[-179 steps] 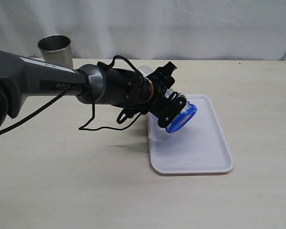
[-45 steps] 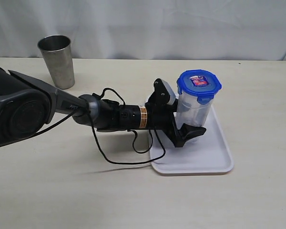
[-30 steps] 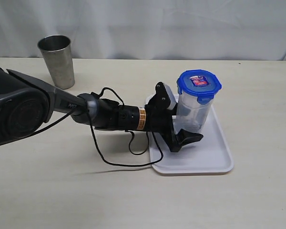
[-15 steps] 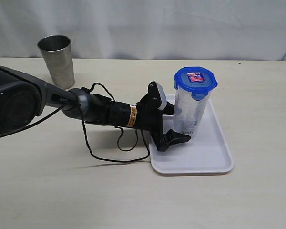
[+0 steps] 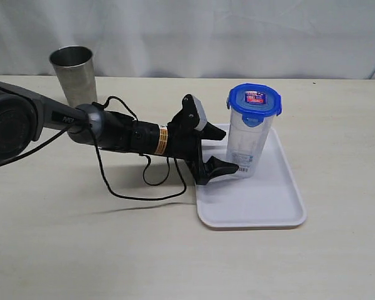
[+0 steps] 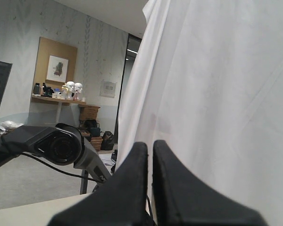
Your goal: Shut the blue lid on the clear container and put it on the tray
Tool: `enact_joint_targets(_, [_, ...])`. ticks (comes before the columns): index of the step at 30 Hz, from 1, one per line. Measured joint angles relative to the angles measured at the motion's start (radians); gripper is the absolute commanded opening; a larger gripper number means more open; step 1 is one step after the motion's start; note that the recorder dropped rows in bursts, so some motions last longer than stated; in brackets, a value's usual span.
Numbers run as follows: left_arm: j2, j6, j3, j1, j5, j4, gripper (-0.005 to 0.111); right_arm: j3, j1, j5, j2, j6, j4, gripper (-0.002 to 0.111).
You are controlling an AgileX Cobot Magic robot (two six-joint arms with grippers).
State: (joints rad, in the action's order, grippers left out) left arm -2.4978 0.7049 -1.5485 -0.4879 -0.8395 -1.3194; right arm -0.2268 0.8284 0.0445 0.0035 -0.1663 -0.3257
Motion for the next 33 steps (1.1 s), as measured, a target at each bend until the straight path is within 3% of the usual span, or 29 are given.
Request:
enact_joint_targets(18, [0.095, 0.148, 0.000, 0.011, 0.094, -0.210, 0.080, 0.000, 0.000, 0.000, 0.000, 0.000, 0.000, 0.004])
enact_joint_targets(24, [0.130, 0.199, 0.000, 0.021, 0.126, -0.241, 0.048, 0.000, 0.000, 0.000, 0.000, 0.000, 0.000, 0.004])
enact_joint_targets(27, [0.158, 0.238, 0.000, 0.021, 0.140, -0.300, 0.028, 0.000, 0.000, 0.000, 0.000, 0.000, 0.000, 0.004])
enact_joint_targets(33, [0.205, 0.387, 0.000, 0.022, 0.151, -0.414, -0.001, 0.000, 0.000, 0.000, 0.000, 0.000, 0.000, 0.004])
